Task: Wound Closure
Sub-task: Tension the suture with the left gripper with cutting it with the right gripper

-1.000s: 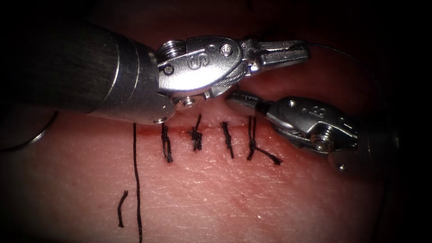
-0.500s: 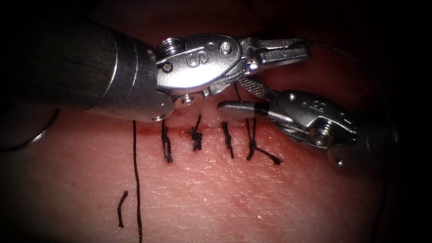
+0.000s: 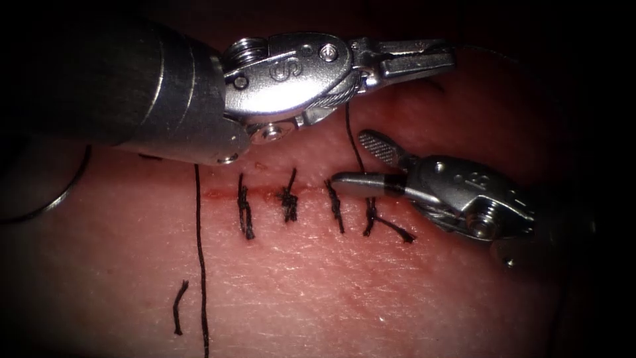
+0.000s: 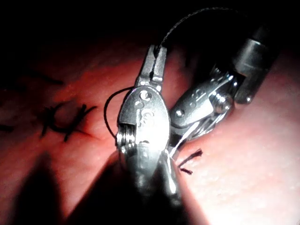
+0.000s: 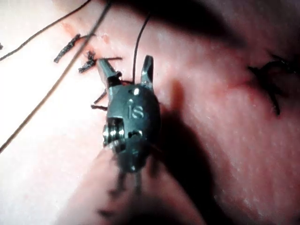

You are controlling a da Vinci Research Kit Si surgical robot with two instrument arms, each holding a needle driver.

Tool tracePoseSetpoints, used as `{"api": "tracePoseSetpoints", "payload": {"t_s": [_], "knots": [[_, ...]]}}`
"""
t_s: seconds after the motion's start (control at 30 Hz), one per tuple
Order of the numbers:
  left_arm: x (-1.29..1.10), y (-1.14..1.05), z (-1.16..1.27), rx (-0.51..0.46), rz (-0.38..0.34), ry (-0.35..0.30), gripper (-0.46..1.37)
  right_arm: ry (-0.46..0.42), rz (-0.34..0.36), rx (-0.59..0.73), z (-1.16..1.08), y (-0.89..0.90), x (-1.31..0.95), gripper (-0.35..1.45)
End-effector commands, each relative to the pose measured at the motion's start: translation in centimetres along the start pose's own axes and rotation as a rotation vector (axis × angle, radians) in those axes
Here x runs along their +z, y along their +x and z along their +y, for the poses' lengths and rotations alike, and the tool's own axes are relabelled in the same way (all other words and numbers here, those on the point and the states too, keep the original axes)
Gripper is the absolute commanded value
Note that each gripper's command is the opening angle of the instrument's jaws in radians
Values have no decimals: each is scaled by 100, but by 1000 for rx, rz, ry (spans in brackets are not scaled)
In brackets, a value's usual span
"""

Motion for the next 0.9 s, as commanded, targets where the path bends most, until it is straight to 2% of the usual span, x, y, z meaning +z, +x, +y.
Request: {"api": "tracePoseSetpoints", "payload": {"t_s": [0.03,0.43,0.67,0.9], "knots": [[0,0,0,-1,-1,-5,-35,3,1,-2,-1,-1,1,127],[-2,3,1,-5,-1,-7,-35,-9,-1,3,3,-5,6,125],[-2,7,1,-9,-1,-7,-35,-20,49,-38,10,-6,17,130],[-2,13,3,-4,-1,-6,-35,-22,58,-52,9,-8,19,129]]}}
